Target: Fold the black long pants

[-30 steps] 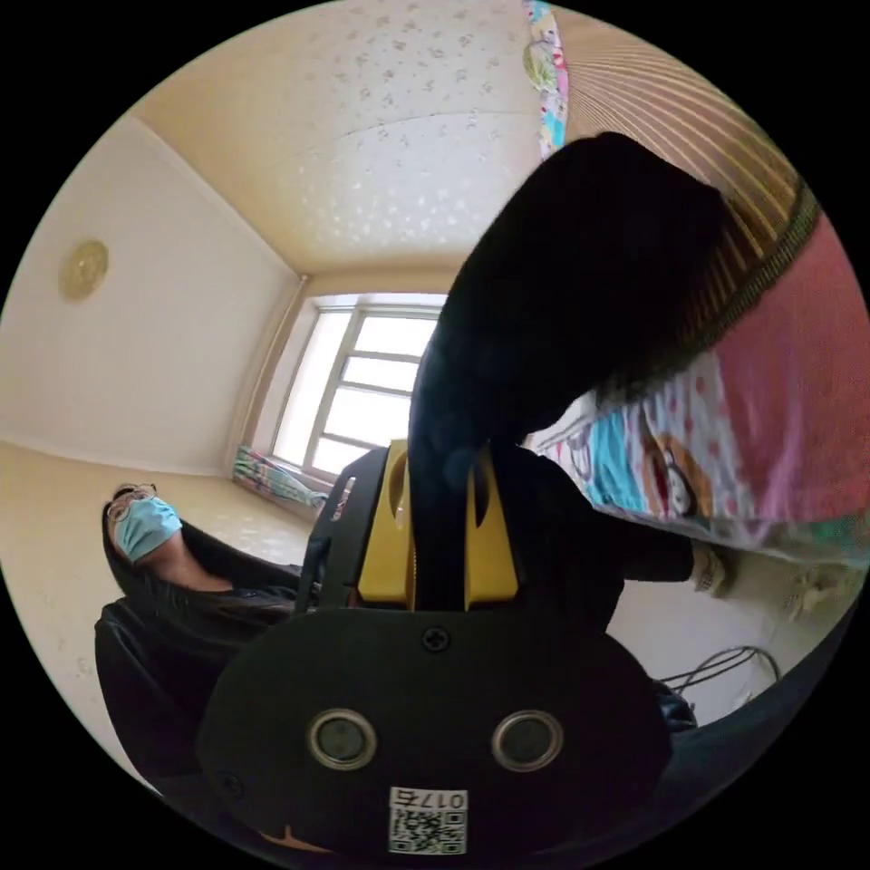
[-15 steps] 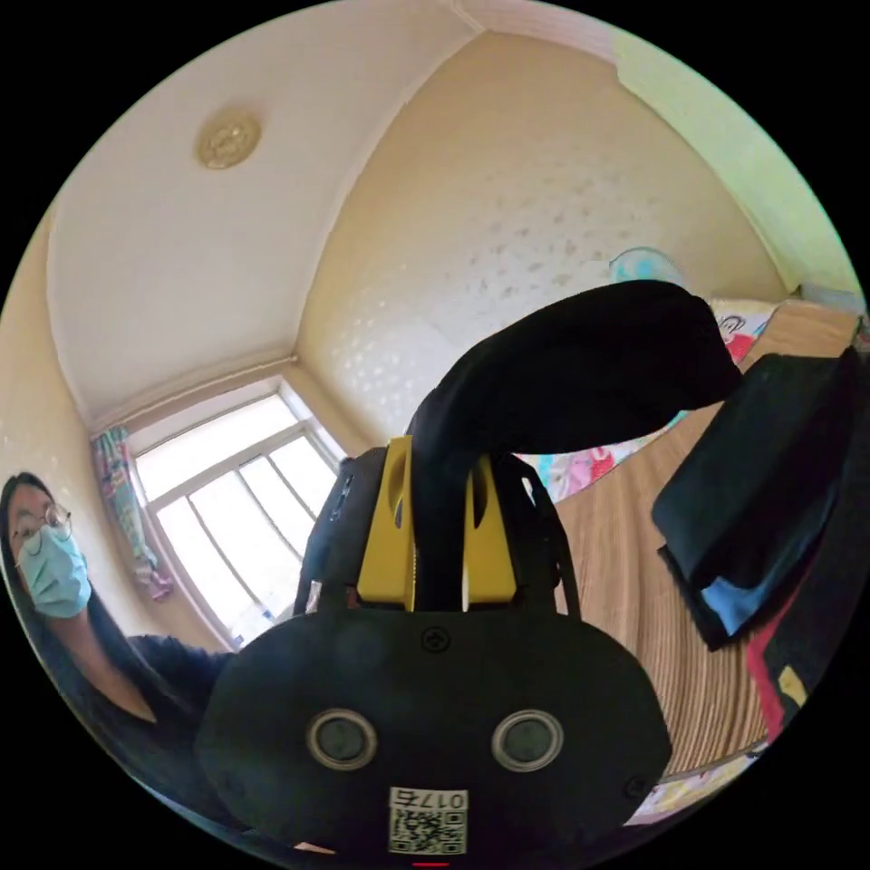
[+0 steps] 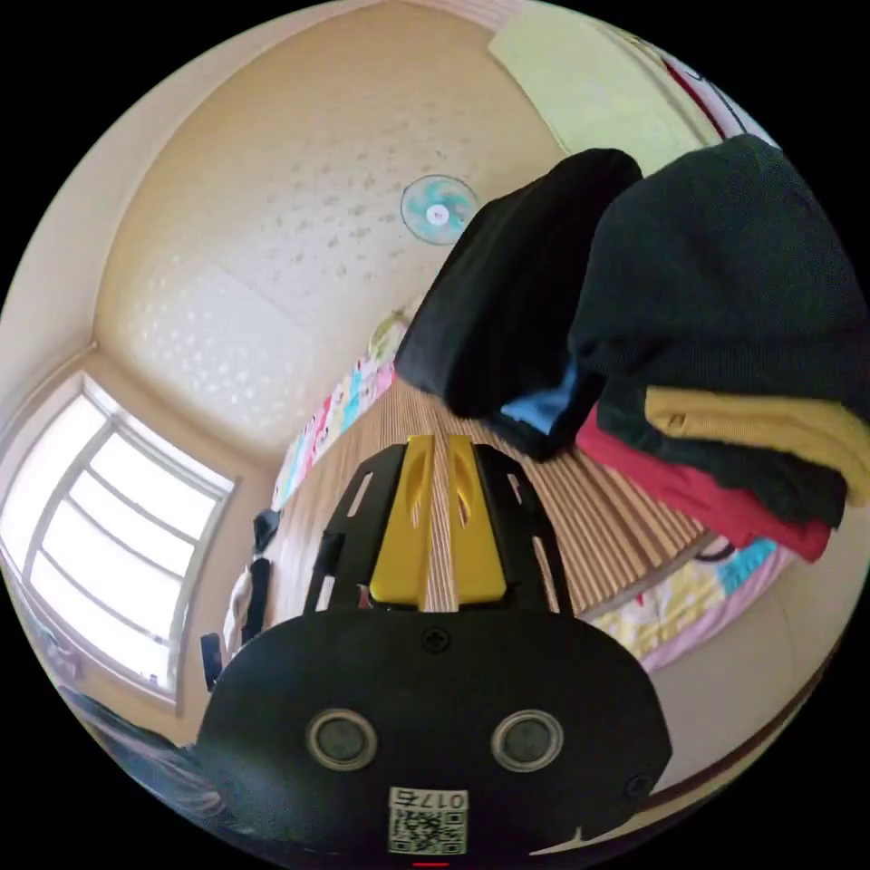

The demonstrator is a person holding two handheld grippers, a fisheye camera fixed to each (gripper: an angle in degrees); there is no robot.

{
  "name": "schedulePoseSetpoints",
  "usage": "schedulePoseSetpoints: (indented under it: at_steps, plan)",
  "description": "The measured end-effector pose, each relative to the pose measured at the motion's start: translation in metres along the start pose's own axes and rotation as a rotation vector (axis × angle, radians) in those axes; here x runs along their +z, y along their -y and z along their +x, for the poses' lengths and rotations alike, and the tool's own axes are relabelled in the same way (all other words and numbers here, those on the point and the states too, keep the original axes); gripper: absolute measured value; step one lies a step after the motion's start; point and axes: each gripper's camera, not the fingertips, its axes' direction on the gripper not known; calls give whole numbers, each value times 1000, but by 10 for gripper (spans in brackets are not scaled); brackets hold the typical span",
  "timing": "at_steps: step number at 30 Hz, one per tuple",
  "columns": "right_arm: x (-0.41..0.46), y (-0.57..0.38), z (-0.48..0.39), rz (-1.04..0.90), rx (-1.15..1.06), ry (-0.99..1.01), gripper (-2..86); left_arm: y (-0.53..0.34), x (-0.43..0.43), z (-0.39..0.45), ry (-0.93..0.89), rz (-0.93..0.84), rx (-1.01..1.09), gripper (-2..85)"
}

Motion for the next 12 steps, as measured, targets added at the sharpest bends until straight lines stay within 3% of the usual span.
schedulePoseSetpoints:
  at_steps: [4, 7, 12]
  plan:
    - [40, -116, -23, -375, -1, 33, 10, -107, -80, -73, 134, 206, -298, 61]
    - [65, -178, -39, -543, 53, 81, 7, -150, -136, -106, 196, 370, -465, 53]
    - [97, -189, -76, -684, 28, 221, 5, -151, -218, -129, 241, 640, -503, 82]
